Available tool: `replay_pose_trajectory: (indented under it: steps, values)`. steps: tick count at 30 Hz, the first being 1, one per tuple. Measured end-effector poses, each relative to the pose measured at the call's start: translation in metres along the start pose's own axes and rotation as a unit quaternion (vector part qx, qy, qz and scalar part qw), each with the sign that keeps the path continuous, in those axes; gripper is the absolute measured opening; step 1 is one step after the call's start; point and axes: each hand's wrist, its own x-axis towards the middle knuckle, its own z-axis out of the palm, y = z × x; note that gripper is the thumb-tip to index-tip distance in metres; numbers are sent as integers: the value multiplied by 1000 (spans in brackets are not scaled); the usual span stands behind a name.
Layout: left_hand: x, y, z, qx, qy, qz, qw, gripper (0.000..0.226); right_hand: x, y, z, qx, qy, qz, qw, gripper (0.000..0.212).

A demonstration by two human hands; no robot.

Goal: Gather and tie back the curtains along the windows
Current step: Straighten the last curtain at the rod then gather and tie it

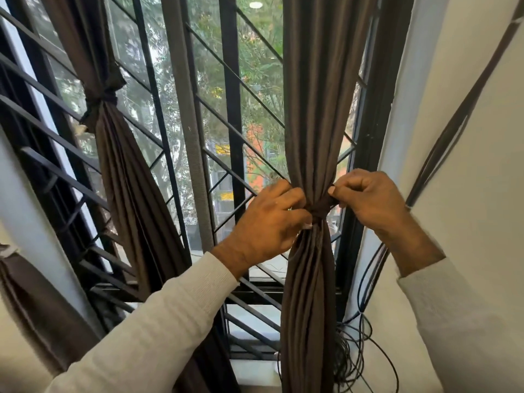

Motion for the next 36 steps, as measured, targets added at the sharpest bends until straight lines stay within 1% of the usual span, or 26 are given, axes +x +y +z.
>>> replay_pose_trajectory:
  steps: [7, 10, 13, 16, 20, 23, 27, 30, 31, 33, 35, 36]
  values:
    - [-13, 4, -9, -34, -10, -18, 999, 5, -3, -9, 5, -35, 22, -8, 999, 16]
    - [-19, 8, -6, -48, -21, -18, 998, 11, -1, -10, 1, -34, 49, 0, 998, 13]
    - [-22, 12, -5, -53, -25, -30, 998, 17, -1, -12, -3, -31, 58, 4, 998, 14]
    - [-20, 18, -6, -56, -25, -30, 998, 14, -3, -11, -4, -51, 76, 2, 996, 14]
    - [-17, 27, -2, -66, -25, -32, 997, 17, 0, -13, -11, -63, 101, 2, 993, 13]
    - [-19, 32, 6, -83, -30, -44, 995, 13, -1, -11, -12, -65, 107, 12, 992, 13]
    - [-27, 31, 15, -121, -22, -101, 987, 6, -13, -4, -10, -70, 91, 29, 993, 18]
    - [-40, 28, 19, -148, 9, -166, 975, 10, -23, -2, -8, -72, 92, 21, 993, 17]
    - [-46, 28, 20, -154, 17, -185, 970, 12, -27, -2, -3, -66, 103, 22, 992, 15]
    - [-62, 26, 24, -161, 25, -213, 963, 16, -36, -4, 8, -60, 152, 17, 986, 15]
    - [-83, 24, 31, -167, 26, -232, 958, 15, -49, -7, 26, -63, 209, -6, 976, 16]
    - [-96, 22, 34, -170, 26, -242, 955, 14, -57, -9, 38, -59, 225, -17, 972, 16]
